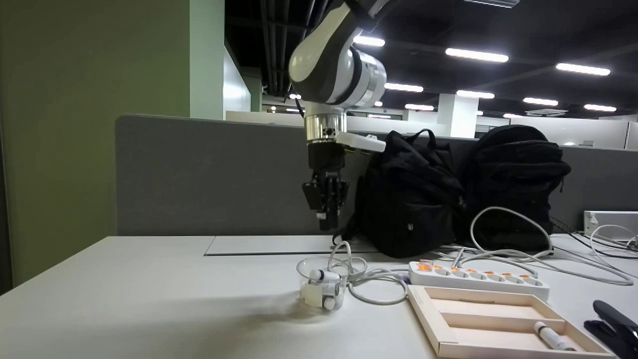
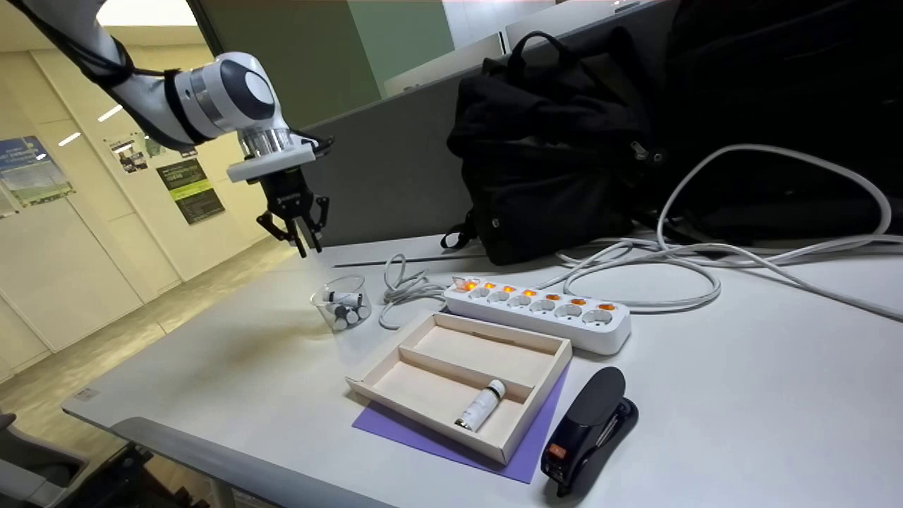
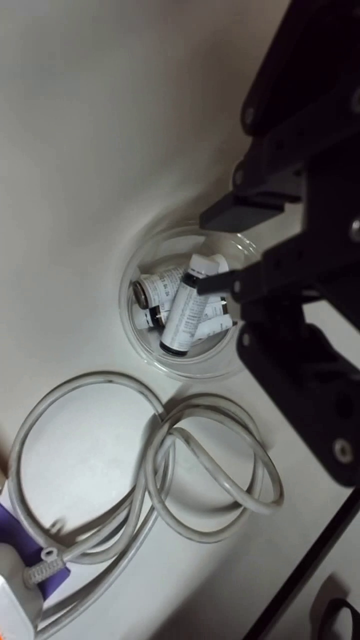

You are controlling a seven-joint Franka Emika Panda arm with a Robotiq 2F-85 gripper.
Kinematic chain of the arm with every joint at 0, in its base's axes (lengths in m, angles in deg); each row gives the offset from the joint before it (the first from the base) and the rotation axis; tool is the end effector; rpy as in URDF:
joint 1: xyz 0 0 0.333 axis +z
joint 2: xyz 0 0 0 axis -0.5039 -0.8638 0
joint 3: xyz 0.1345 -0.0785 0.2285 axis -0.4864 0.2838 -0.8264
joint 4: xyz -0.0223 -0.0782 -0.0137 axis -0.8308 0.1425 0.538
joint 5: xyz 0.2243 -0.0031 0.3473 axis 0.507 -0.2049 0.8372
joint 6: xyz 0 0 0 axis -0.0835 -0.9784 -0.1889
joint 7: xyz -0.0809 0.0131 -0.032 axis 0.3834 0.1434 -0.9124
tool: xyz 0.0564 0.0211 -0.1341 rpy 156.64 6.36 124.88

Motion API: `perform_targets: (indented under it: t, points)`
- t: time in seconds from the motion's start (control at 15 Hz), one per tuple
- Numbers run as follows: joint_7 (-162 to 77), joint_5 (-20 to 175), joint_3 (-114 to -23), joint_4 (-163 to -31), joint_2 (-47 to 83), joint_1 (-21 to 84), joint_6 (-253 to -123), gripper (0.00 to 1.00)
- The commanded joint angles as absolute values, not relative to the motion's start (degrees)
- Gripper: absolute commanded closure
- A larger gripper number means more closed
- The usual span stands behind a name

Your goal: Pick up one small bottle from the plastic container and put it on the table.

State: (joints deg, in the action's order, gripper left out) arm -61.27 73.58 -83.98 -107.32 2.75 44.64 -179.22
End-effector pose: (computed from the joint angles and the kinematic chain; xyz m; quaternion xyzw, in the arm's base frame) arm 0.5727 0.2660 0.1506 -0.9286 -0.3653 0.0649 0.0014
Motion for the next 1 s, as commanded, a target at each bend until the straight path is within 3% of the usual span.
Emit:
perform_targets:
  t: [0.0,0.4,0.93]
  points:
    - [-60.1,77.5,-85.3,-117.8,12.5,42.1,-180.0,0.93]
    - [-59.4,74.1,-83.1,-125.3,17.4,41.6,-186.1,0.93]
    - [-47.4,73.1,-79.4,-120.6,6.6,42.6,-198.7,0.93]
